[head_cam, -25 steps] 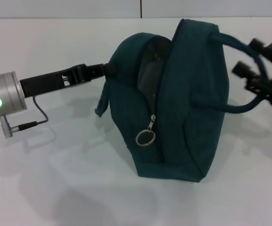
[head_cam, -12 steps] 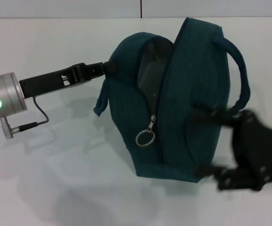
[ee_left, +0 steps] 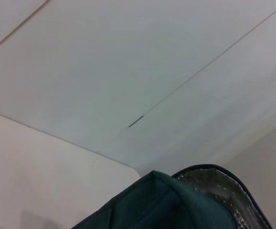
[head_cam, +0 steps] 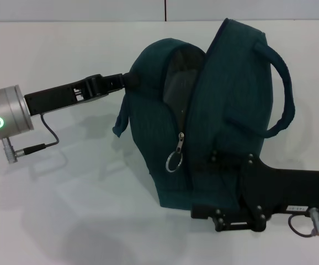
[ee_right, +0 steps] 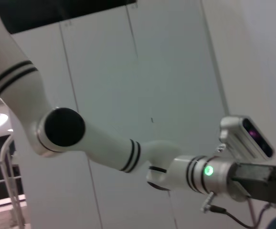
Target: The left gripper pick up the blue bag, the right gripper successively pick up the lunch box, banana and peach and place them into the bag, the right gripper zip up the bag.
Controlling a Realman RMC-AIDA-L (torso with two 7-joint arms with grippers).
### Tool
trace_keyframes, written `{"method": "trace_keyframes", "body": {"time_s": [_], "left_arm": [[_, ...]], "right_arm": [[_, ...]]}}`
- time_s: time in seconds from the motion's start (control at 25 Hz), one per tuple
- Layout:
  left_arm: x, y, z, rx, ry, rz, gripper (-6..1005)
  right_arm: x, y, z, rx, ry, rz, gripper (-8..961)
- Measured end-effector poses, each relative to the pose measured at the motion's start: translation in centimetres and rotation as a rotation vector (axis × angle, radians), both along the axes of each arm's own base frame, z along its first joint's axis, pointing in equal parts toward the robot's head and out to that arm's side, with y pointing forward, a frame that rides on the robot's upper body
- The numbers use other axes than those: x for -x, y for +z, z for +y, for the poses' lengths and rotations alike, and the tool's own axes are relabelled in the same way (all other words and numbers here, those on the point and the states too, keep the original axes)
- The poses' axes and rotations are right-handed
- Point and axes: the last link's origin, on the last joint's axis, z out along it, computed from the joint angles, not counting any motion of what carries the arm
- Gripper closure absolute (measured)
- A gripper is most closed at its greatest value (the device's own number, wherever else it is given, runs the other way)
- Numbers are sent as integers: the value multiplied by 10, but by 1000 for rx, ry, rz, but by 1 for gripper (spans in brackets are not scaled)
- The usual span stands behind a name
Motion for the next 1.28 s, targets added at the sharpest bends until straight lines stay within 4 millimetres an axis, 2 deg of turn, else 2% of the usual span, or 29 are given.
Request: {"method": "trace_keyframes", "body": {"time_s": [0.52, 0.8, 1.0, 1.28], "left_arm": [[0, 1, 0, -2, 0, 0, 945], [-2, 0, 2, -3, -11, 3, 945], [0, 0, 0, -7, -8, 4, 945], [0, 1, 0, -12, -13, 8, 945]], "right_arm": [[-2, -6, 15, -36, -91, -43, 198], [1, -18, 26, -70, -145, -80, 199], [7, -27, 29, -67, -144, -100, 201], [4, -28, 30, -77, -186, -99, 220]]}}
